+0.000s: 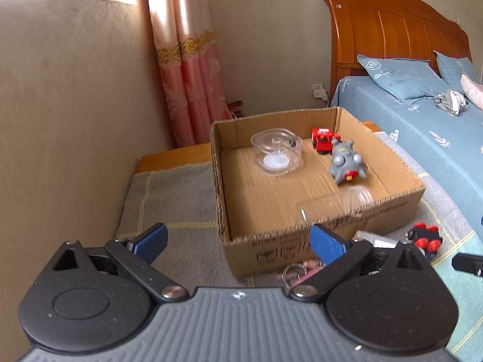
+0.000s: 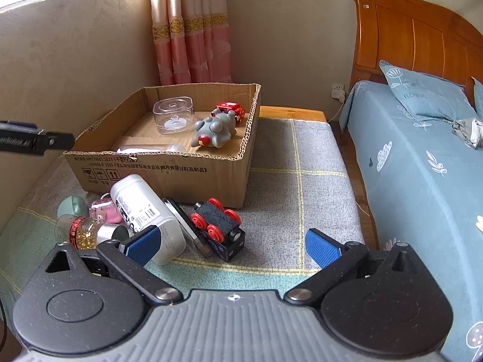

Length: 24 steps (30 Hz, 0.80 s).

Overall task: Organize rigid objects
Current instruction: 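Release the clear container in the box with the left tool and withdraw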

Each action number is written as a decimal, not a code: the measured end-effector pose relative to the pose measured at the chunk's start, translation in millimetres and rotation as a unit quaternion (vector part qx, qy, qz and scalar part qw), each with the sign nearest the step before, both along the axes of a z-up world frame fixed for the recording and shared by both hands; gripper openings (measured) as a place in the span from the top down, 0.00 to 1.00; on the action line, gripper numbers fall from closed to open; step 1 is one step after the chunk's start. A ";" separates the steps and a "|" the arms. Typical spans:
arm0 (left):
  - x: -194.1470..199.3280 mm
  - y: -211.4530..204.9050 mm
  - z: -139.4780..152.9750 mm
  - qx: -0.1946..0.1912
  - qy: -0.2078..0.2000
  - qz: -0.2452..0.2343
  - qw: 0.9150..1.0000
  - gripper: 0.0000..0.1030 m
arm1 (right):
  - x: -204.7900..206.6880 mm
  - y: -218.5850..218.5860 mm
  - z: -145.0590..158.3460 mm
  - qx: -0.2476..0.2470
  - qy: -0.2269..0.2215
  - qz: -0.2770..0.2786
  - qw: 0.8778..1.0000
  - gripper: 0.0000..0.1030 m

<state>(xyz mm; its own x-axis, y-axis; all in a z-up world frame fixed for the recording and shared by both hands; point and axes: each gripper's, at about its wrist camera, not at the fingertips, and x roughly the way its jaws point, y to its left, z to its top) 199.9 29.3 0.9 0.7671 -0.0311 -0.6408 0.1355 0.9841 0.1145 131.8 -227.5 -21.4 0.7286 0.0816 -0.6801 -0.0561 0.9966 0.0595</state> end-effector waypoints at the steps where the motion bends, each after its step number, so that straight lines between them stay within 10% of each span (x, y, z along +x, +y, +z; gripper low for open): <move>1: -7.0 0.2 -4.9 0.005 0.000 0.008 1.000 0.03 | 1.7 -0.4 -1.8 0.004 0.002 -0.001 1.000 0.00; 24: -44.3 18.7 -32.0 0.007 0.027 0.036 0.999 0.03 | 66.9 -27.1 -38.5 0.016 0.042 -0.059 0.997 0.00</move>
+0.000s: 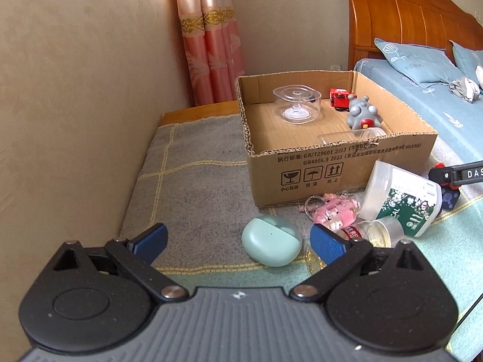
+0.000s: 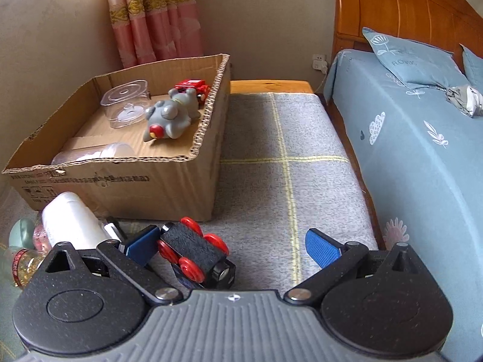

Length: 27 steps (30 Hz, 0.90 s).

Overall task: Organize rigid objects
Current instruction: 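Release the clear container in the box with the left tool and withdraw, then grasp the black-and-red toy block with the right tool while the left tool grasps the capsule jar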

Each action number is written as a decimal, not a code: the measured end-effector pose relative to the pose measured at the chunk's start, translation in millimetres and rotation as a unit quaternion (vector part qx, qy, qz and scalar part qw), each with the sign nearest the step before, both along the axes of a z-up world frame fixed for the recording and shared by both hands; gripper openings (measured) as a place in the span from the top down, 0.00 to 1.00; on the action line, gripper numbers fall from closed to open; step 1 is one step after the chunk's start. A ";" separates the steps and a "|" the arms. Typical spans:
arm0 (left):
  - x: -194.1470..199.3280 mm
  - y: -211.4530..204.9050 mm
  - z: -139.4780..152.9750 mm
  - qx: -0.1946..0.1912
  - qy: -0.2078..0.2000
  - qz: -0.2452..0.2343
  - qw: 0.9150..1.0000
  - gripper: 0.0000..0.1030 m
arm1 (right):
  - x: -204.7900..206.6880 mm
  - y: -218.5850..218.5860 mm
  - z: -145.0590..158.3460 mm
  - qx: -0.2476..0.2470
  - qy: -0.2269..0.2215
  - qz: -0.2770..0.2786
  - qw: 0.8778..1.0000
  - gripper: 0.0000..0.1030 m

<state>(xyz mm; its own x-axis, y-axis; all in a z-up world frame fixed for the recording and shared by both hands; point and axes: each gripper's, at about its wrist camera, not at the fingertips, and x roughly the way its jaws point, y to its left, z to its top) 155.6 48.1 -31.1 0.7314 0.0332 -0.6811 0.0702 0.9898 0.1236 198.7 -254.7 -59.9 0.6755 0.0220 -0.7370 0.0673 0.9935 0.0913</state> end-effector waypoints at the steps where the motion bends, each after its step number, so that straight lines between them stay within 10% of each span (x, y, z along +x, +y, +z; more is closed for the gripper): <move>1: 0.6 -0.6 -0.4 -0.001 0.001 -0.001 1.000 0.03 | 0.5 -4.8 -0.6 0.005 0.002 -0.006 1.000 0.00; 19: 6.5 -13.6 -6.7 -0.007 0.013 -0.021 1.000 0.03 | -23.0 -63.5 -12.1 0.019 0.010 -0.066 0.998 0.00; 27: 5.6 -19.0 -7.8 -0.011 0.015 -0.032 0.999 0.03 | -37.7 -40.4 -9.1 0.038 -0.009 0.055 0.998 0.00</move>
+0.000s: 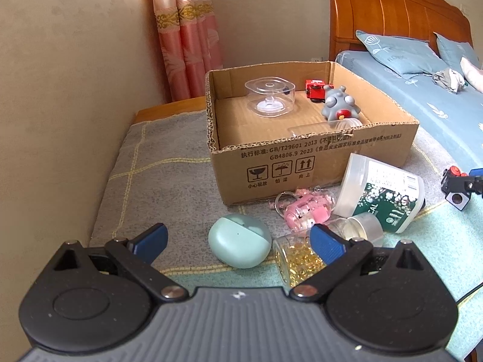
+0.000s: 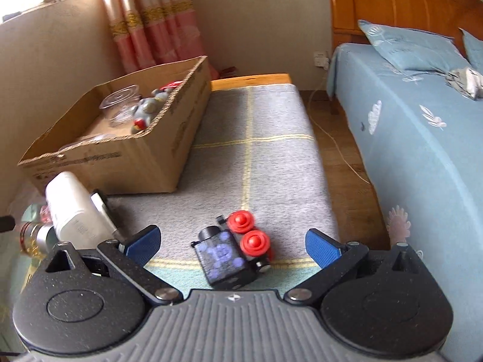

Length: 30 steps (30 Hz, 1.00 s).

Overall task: Organize rigid objects
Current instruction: 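Grasp the black-and-red toy block with the right tool while the left tool grasps the capsule jar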

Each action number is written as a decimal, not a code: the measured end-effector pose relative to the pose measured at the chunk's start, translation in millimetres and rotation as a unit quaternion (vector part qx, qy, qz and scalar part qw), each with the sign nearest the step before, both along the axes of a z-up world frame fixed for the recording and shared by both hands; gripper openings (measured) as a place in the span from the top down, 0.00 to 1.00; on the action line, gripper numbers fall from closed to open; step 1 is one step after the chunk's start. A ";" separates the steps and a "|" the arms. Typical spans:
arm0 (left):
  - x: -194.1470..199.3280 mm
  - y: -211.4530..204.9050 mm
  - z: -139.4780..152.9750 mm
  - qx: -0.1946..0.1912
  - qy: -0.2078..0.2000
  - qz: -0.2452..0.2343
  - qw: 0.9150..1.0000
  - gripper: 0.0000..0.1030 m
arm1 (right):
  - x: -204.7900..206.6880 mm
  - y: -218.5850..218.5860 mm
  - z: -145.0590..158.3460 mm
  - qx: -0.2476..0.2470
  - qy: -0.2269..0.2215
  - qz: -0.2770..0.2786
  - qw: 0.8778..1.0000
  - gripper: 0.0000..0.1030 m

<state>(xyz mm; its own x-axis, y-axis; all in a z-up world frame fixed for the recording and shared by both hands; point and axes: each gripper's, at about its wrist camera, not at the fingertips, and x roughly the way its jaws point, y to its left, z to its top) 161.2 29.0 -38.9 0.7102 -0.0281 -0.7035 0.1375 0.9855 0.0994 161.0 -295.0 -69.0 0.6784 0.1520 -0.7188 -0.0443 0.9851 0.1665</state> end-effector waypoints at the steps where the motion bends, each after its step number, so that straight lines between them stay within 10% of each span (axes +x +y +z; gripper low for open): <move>1: -0.3 0.1 -0.6 -0.001 0.001 0.000 1.000 0.03 | 2.1 5.2 -2.5 -0.005 0.005 0.009 1.000 0.00; 10: -2.2 9.4 -20.6 -0.019 0.040 -0.046 0.998 0.01 | -7.4 43.0 -14.3 -0.097 0.029 0.074 0.992 0.00; 30: 6.9 -40.6 -31.3 -0.088 0.085 -0.100 0.987 0.01 | -22.9 42.2 -20.7 -0.091 -0.023 0.041 0.995 0.00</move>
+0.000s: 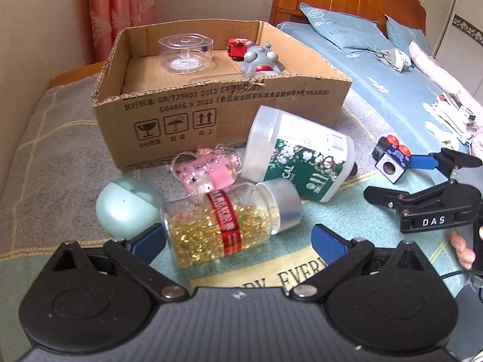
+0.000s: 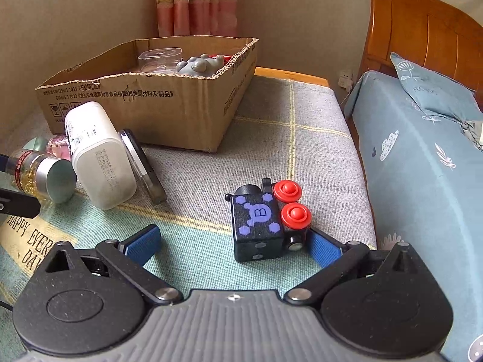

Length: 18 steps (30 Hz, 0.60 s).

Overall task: Organize rigid objects
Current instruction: 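Grasp the black-and-red toy block with the right tool while the left tool grasps the capsule jar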

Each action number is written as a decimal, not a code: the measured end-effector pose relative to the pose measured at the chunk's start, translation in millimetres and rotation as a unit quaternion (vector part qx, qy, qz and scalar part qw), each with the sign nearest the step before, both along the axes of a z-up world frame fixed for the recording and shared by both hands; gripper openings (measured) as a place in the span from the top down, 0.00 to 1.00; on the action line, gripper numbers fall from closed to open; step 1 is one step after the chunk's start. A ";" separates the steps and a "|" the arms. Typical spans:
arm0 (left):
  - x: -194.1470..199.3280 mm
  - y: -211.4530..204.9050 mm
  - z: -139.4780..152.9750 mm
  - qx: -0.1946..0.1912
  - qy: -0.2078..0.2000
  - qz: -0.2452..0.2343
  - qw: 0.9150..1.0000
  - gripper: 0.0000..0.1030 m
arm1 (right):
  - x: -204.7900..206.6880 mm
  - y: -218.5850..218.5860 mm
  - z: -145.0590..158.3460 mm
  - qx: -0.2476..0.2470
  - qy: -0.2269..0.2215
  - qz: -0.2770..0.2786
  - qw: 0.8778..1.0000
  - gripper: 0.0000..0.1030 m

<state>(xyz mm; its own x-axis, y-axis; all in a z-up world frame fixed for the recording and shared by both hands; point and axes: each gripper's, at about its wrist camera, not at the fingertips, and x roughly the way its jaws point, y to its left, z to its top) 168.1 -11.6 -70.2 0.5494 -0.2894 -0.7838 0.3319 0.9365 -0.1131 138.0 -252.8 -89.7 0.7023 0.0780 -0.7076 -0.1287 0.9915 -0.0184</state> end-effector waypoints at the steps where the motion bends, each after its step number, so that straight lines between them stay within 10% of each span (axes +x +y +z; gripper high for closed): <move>1: 1.1 -3.4 0.9 0.001 -0.002 -0.001 1.000 0.01 | -0.2 0.6 -0.1 0.000 0.000 0.000 1.000 0.00; 18: 6.5 -28.4 -3.5 0.059 -0.022 0.016 0.998 0.03 | 8.5 -12.3 -0.1 0.000 -0.008 0.084 0.996 0.00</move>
